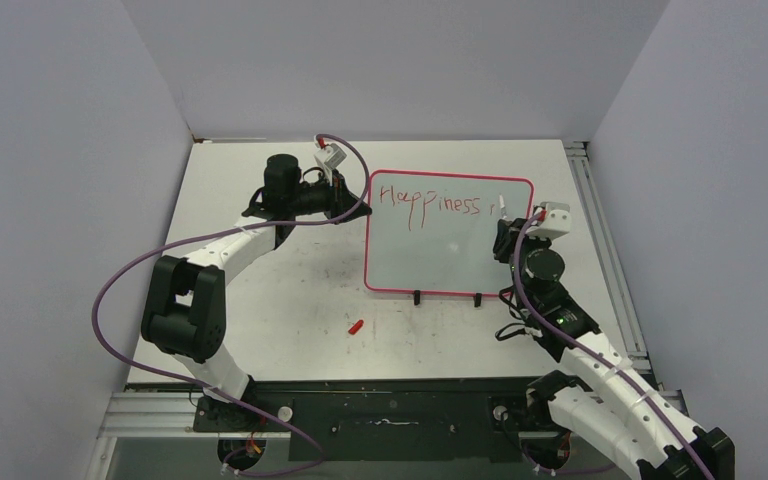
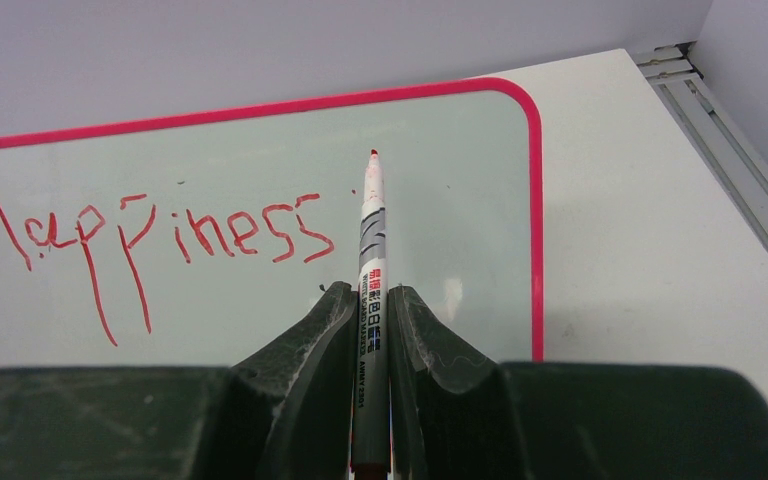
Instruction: Write a sentence on the whiteboard
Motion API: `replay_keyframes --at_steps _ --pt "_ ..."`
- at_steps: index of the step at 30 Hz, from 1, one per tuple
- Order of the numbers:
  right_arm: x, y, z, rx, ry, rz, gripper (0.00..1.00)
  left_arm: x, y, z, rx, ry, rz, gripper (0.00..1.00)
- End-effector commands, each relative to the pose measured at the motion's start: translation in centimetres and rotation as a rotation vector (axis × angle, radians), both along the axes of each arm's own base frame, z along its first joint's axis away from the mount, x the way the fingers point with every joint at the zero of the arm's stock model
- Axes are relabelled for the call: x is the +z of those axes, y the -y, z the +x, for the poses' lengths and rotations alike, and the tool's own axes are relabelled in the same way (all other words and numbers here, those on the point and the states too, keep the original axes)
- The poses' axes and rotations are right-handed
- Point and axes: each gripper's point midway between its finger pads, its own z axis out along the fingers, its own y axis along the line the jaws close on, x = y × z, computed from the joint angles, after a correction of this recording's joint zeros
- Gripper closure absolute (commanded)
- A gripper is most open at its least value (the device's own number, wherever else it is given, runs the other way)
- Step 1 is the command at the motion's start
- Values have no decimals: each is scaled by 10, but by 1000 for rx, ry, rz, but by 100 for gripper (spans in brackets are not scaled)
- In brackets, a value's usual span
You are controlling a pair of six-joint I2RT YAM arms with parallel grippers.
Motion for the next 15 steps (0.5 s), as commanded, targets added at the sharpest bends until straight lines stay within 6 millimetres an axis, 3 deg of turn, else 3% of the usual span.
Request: replay_keyframes --at_steps 1,15 --pt "-2 4 3 -20 4 5 95 42 0 1 -11 142 -33 100" --pt "-20 2 7 -6 -43 -8 95 41 -1 1 -11 141 -30 100"
